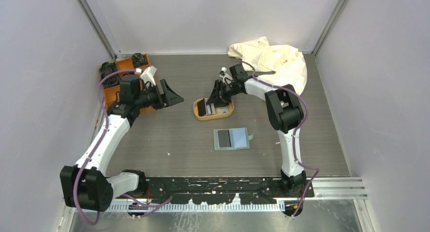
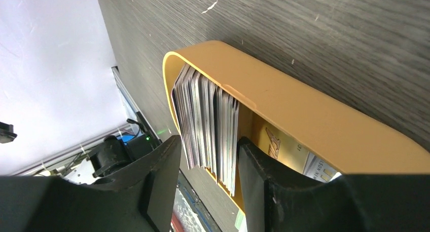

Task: Put the credit cards into the card holder
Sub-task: Pick up the credit card from the storage box.

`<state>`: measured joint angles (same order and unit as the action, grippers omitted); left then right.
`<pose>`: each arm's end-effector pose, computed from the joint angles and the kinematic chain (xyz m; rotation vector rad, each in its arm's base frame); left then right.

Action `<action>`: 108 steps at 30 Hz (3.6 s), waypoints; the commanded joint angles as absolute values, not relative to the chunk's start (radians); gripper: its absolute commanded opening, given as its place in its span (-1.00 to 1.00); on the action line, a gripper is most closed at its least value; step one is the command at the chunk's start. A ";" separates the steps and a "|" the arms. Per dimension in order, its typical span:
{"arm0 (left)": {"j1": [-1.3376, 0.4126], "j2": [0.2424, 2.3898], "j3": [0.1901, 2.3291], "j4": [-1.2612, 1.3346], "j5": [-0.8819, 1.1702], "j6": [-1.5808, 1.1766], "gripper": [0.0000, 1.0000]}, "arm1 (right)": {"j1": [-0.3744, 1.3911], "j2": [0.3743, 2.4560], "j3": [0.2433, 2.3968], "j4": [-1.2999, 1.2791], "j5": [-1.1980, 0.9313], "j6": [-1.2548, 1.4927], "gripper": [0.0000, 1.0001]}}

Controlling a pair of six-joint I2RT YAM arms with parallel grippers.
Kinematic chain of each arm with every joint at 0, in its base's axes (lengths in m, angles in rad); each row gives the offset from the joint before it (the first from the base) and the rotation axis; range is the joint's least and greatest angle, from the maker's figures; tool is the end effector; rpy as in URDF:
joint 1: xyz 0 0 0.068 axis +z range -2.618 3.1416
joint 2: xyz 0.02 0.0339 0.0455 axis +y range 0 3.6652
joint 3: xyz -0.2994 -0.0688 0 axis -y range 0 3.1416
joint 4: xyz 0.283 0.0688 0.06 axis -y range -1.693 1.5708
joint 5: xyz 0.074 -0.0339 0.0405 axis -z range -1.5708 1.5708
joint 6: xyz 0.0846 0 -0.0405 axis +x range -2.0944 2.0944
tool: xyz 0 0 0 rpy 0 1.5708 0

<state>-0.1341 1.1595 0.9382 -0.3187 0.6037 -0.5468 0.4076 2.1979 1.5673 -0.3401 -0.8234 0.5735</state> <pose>0.3035 -0.0894 0.3105 -0.0692 2.1765 -1.0350 0.4656 0.2686 0.1290 -0.1373 2.6726 1.4080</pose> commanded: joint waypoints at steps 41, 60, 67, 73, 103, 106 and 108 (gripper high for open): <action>-0.123 1.157 0.937 -0.276 0.629 -0.552 0.40 | 0.348 2.136 1.631 -0.506 -0.766 0.431 -0.21; -0.124 1.158 0.932 -0.259 0.652 -0.557 0.40 | 0.307 2.043 1.633 -0.580 -0.640 0.324 -0.98; -0.123 1.147 0.916 -0.190 0.705 -0.582 0.42 | 0.271 1.938 1.578 -0.577 -0.681 0.299 -0.98; -0.126 1.122 0.844 -0.014 0.804 -0.707 0.46 | 0.241 1.796 1.447 -0.484 -0.840 0.305 -0.98; -0.916 1.137 0.276 1.017 0.099 -0.933 0.39 | 0.425 1.482 1.029 -0.137 -1.300 0.313 -0.97; -0.916 1.129 0.267 1.016 0.088 -0.934 0.38 | 0.430 1.482 1.040 -0.185 -1.298 0.265 -0.98; -0.916 1.111 0.248 1.016 0.067 -0.936 0.31 | 0.432 1.481 1.041 -0.197 -1.299 0.254 -0.97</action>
<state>-0.9115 1.1416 0.2691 0.9009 0.1181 -0.9379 0.4294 1.4979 0.9939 -0.1406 -1.2697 0.3439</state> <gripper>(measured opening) 0.684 0.043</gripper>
